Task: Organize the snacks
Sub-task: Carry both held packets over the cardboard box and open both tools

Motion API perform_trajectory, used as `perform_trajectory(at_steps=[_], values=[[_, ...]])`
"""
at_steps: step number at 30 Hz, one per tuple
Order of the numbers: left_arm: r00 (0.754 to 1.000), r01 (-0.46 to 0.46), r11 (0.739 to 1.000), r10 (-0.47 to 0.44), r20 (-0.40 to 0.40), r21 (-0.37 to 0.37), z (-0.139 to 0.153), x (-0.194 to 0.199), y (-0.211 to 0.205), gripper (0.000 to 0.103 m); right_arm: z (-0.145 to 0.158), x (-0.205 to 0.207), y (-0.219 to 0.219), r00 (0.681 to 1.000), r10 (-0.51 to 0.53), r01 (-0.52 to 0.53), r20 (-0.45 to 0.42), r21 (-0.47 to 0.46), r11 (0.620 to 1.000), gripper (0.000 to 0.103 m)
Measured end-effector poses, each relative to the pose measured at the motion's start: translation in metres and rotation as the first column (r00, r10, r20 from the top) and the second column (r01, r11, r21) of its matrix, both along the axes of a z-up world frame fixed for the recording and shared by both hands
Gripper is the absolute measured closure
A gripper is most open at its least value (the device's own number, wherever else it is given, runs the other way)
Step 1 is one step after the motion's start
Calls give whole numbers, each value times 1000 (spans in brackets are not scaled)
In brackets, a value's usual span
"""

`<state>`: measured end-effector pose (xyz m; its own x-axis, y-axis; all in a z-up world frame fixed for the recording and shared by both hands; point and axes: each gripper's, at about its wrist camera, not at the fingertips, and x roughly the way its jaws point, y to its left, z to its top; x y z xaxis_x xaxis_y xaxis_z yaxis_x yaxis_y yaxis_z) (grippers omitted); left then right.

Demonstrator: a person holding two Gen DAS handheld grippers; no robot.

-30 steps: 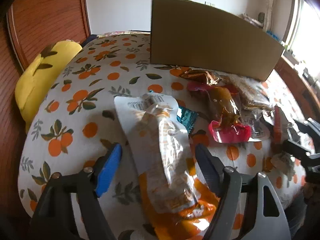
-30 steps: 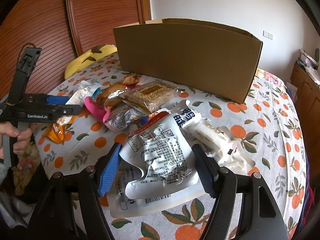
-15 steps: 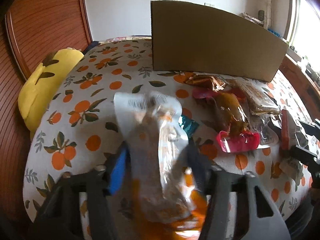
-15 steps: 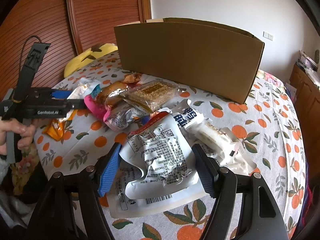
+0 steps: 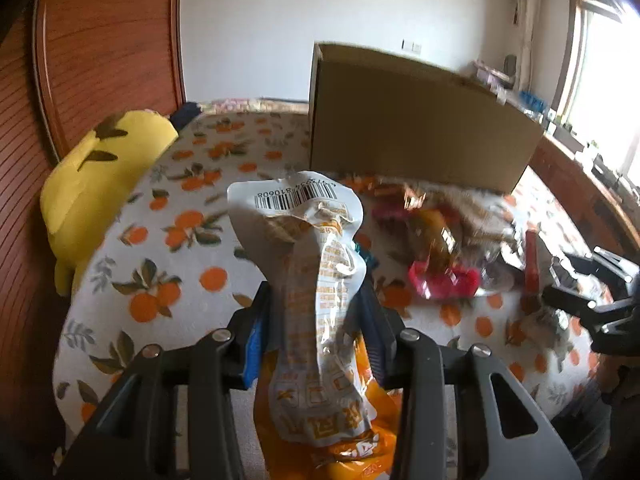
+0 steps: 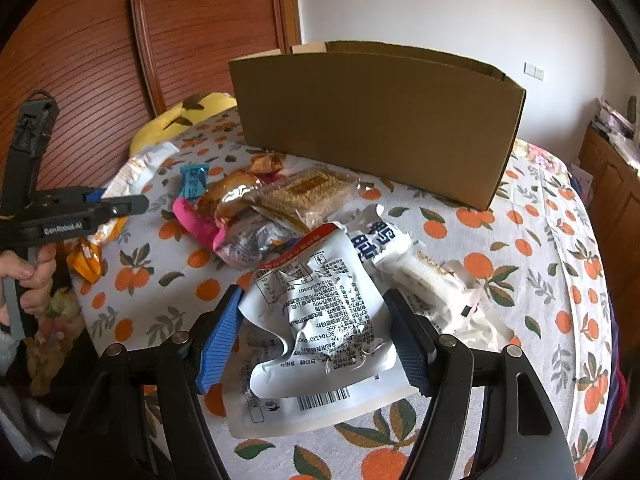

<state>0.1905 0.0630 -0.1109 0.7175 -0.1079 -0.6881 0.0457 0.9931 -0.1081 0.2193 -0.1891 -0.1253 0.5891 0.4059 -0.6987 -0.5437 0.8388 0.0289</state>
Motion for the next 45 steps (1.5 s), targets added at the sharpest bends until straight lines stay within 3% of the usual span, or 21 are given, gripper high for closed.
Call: perform_trajectory(at_steps=[11,26,35,45], values=[[990,98,995,-96,106,-11,45,19,-13,62,29,2,2,999,-10,9,39,28,1000,31],[935,252,967,-250,251,22,116,100,-46,61,105,49,-1,983,-22,10,183,65,998,31],[926,280,960,-276,258,20,122,169,-53,61,129,111,3,966,-7,-11,257,70,998,31],[932,282,959,-279,233,18,107,216,-64,60,113,166,4,967,-22,3,253,76,997,31]])
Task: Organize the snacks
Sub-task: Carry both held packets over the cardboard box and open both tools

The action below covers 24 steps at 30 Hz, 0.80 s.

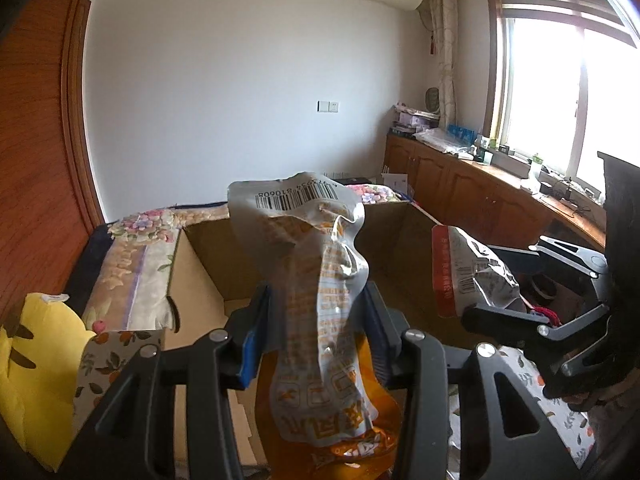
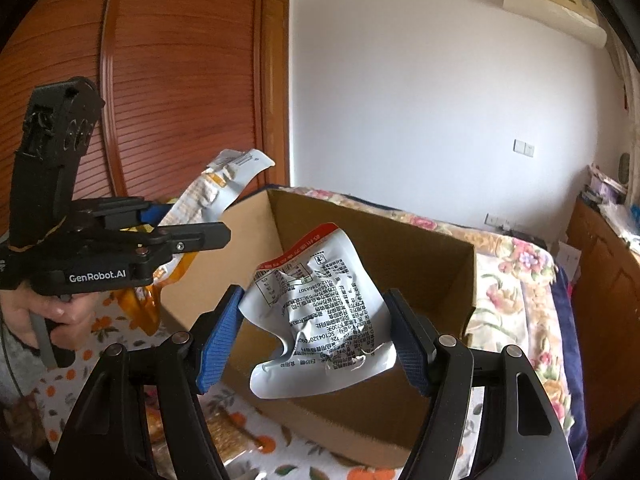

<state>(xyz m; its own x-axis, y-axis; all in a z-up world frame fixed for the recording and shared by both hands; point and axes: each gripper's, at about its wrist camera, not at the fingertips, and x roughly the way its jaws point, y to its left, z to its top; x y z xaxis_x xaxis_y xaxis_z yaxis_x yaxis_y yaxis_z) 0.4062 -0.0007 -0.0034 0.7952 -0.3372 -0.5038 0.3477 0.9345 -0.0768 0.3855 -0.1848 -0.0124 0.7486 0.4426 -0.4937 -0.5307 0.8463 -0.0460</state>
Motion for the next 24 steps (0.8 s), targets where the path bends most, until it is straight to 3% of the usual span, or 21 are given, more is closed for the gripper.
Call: perform_trajectory(at_steps=[7,24], values=[[1000,-1,1000,1,-19,-8,-10,14,-3,58,-16,14,5,999,-14,14,-32,-10,1000,31],[998,-13,999,16,-67,49,-14,25,-14,37,-22,20,15,996,-49,48,-73,-23,999,21]])
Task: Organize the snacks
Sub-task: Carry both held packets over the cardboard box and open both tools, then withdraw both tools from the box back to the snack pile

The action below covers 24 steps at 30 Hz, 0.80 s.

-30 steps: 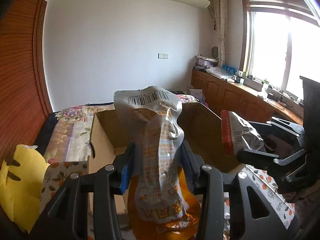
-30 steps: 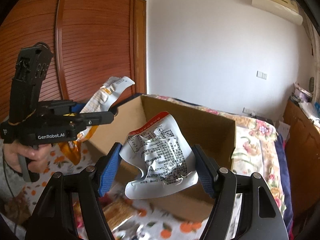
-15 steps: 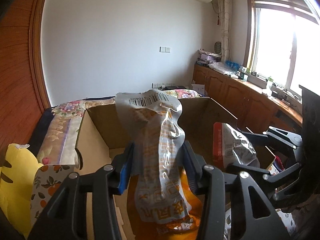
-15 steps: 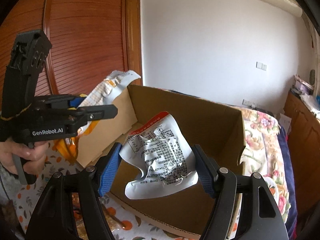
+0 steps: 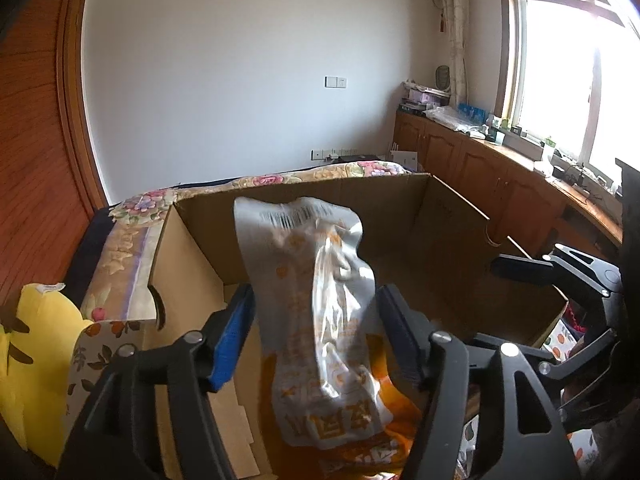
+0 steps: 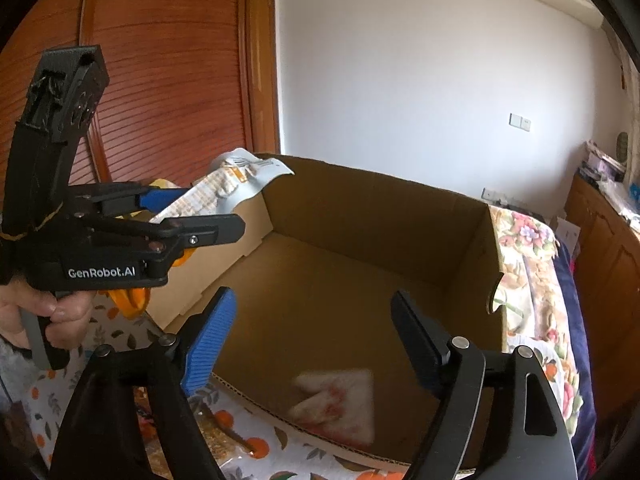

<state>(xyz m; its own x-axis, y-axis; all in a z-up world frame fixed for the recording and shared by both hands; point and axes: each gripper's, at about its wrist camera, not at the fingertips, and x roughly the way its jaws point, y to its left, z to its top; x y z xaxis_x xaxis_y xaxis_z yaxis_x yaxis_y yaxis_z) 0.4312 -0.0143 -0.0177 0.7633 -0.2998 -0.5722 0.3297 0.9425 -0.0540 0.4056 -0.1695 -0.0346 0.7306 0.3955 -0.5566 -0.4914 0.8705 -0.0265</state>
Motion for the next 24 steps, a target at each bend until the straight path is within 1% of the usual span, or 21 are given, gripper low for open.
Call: perform_trajectory(at_steps=[2,7,11,15,19,22,24], values=[[1000,-6,1000,6,11,-3,6,1,1,35,2,-2,-2,1000,-7,7,-2,9,1000,21],[1000,-14,1000,15,26,-8,16,1,4,35,9,-12,-10,1000,-22,22,3,23,999,21],[999,-11,1000,11,40,-8,22,-11,4,35,11,-21,-19,999,-34,34,-3,23,999,21],[998,1,1000,-2,56,5,30,-35,5,35,17,-39,-27,998,-53,53,-17,30,998,21],[998,12,1000,-12,57,5,35,-62,12,35,22,-68,-30,997,-75,75,-26,32,997,21],[998,12,1000,-13,57,6,33,-88,18,35,20,-94,-36,994,-96,99,-53,51,994,21],[999,23,1000,-23,43,2,26,-105,22,35,18,-108,-37,992,-107,112,-69,62,992,21]])
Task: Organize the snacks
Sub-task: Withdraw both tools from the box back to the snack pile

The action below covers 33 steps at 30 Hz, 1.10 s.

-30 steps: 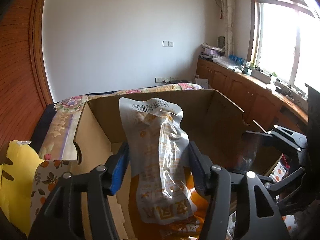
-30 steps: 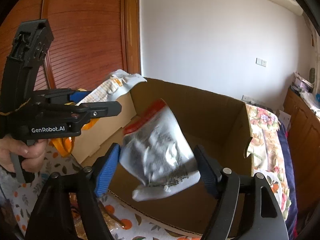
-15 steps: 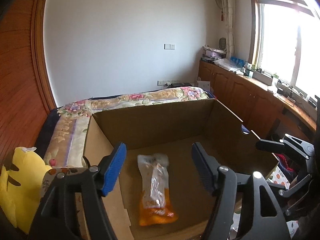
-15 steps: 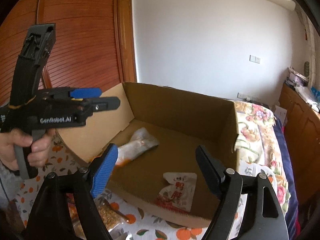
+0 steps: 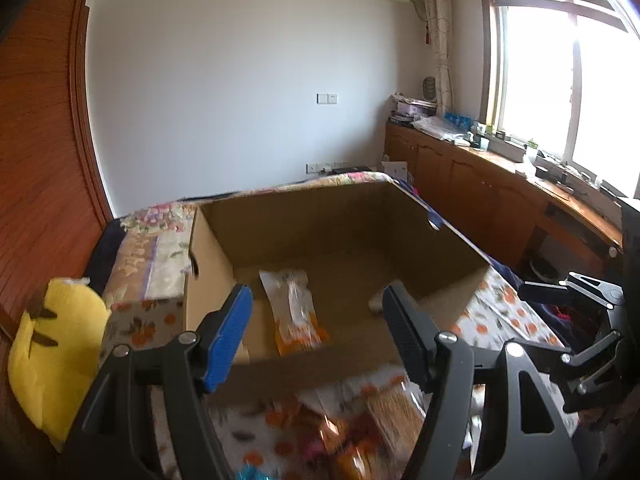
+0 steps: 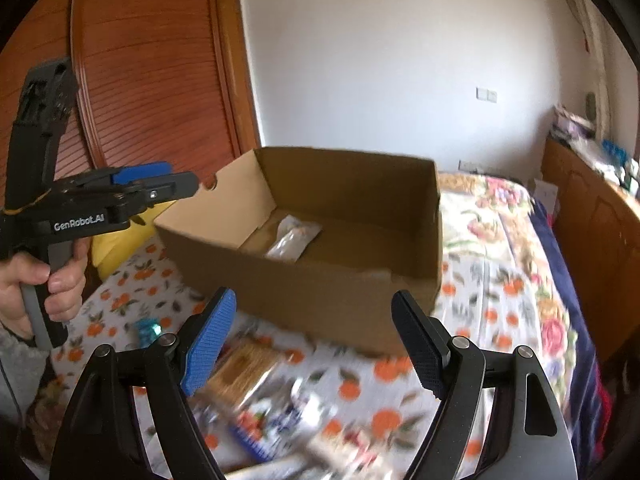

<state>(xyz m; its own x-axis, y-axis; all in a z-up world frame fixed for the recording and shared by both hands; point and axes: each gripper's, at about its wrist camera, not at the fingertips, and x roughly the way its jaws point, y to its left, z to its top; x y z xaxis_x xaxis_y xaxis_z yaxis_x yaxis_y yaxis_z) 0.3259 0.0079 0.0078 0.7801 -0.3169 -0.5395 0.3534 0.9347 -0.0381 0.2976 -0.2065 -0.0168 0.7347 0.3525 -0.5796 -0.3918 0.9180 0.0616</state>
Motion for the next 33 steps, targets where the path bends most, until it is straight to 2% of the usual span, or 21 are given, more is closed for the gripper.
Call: perform_trajectory(at_steps=[8,13,18,21,33], values=[[997,36,999,-36,-63,3,-38,-49,8,35,-30,-59,-1,997,-75,76,-36,12,997,21],[994,44,999,-43,-103,4,-68,-68,9,35,-50,-73,-1,990,-122,125,-64,50,991,21],[984,58,998,-54,-168,23,-97,-72,4,35,-63,-81,1,984,-154,158,-88,40,987,21],[978,60,998,-58,-203,4,-107,-71,3,35,-68,-87,3,981,-169,173,-91,38,984,21],[957,13,1000,-13,-289,-1,-125,-62,-7,35,-86,-102,4,973,-193,202,-123,67,977,21]])
